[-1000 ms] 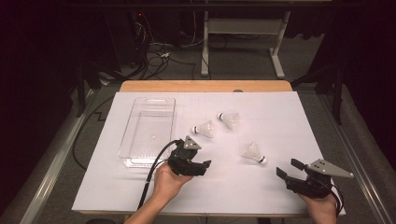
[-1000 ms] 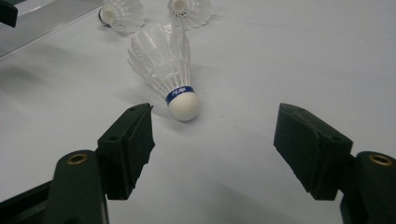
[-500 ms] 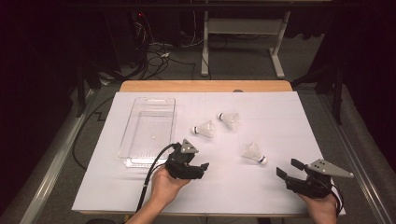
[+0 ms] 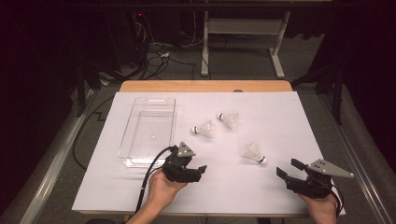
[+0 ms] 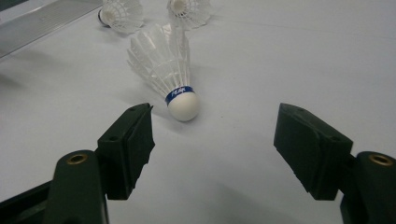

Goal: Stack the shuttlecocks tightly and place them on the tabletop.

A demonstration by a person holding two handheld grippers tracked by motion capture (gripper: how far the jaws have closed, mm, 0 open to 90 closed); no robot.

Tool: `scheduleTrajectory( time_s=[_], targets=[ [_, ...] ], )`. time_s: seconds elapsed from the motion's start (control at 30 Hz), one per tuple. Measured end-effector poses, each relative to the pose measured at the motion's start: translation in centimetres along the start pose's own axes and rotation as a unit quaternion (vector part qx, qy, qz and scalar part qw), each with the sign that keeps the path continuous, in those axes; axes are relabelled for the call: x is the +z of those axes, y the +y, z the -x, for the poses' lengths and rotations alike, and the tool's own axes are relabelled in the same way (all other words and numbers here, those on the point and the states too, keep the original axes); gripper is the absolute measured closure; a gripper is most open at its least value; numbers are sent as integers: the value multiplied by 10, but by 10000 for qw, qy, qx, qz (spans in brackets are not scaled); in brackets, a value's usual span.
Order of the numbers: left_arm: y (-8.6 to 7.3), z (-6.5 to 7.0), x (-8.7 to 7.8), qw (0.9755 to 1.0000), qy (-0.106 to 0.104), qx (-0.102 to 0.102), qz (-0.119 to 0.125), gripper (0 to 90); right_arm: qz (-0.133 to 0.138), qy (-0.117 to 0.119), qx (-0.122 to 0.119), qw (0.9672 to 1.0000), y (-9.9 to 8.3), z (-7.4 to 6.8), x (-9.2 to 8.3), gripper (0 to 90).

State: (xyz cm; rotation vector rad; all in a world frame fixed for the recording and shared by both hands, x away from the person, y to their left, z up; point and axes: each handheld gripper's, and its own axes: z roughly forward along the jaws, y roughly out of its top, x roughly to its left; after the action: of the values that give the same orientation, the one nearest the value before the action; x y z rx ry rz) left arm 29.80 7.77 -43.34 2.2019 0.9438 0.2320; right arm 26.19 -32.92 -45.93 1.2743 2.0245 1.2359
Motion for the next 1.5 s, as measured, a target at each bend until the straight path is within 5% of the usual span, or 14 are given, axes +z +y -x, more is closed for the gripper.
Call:
scheduleTrajectory(
  time_s=[1.5],
  targets=[
    [-31,-10,-18,9997,120,-213,15,352,-16,-10,-3,10000,0,0,0,288]
  ],
)
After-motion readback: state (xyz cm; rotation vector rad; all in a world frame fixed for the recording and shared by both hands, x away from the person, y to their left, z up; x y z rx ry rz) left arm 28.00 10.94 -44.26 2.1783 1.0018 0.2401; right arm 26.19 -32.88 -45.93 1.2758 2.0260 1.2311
